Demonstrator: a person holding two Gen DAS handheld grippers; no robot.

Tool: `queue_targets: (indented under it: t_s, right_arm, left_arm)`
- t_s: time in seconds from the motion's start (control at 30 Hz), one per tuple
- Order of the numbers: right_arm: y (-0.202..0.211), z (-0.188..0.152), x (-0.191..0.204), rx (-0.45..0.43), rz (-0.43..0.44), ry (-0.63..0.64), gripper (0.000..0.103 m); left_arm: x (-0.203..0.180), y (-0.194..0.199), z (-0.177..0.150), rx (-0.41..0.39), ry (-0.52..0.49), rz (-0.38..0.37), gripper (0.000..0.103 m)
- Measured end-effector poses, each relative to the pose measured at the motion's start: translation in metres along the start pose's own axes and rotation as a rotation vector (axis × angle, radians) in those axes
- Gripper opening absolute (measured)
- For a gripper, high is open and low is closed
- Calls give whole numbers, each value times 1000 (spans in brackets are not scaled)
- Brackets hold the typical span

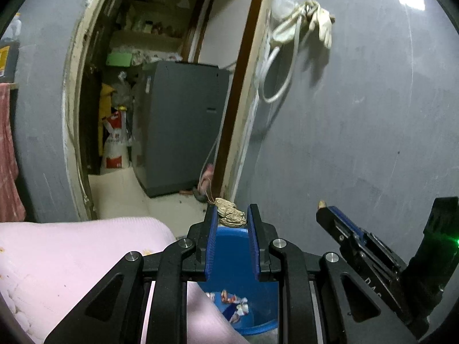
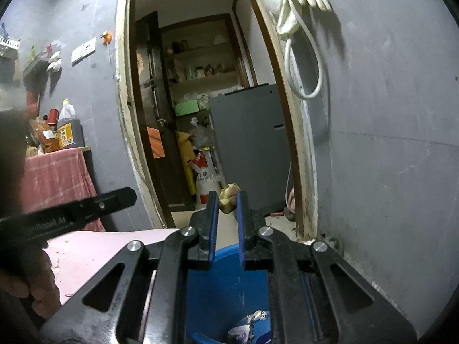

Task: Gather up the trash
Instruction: 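Carry both shells over the blue basin and open both tools to drop them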

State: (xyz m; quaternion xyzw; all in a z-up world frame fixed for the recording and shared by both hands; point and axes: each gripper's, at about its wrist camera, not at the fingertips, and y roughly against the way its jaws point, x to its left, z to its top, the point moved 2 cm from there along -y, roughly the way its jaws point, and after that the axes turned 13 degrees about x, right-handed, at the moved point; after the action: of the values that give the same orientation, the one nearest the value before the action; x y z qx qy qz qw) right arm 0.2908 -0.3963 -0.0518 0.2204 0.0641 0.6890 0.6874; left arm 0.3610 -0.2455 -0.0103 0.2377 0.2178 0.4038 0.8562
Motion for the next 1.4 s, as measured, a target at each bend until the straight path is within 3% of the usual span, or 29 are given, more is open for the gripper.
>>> queue_targets:
  t_s: [0.23,0.73,1.1,1.23,1.4]
  right_arm:
    - [-17,-10,-16,76,1,-41,12]
    - [-48,-27,-31,207,11,-94,13]
    - [-57,-34,-37,263,2,-115,16]
    - [-57,-33,-36,261,-3,-118,26]
    - [-47,-27,-35,235,-5,-112,34]
  left_arm:
    - [-5,-35,-11,150,3,4,17]
    - [4,-91,-32,367,42,26,17]
    - [10,-99,-38,416,58,21,19]
    - [10,-93,-37,410,72,23,30]
    - [14,-77,-35,375,93,35,35]
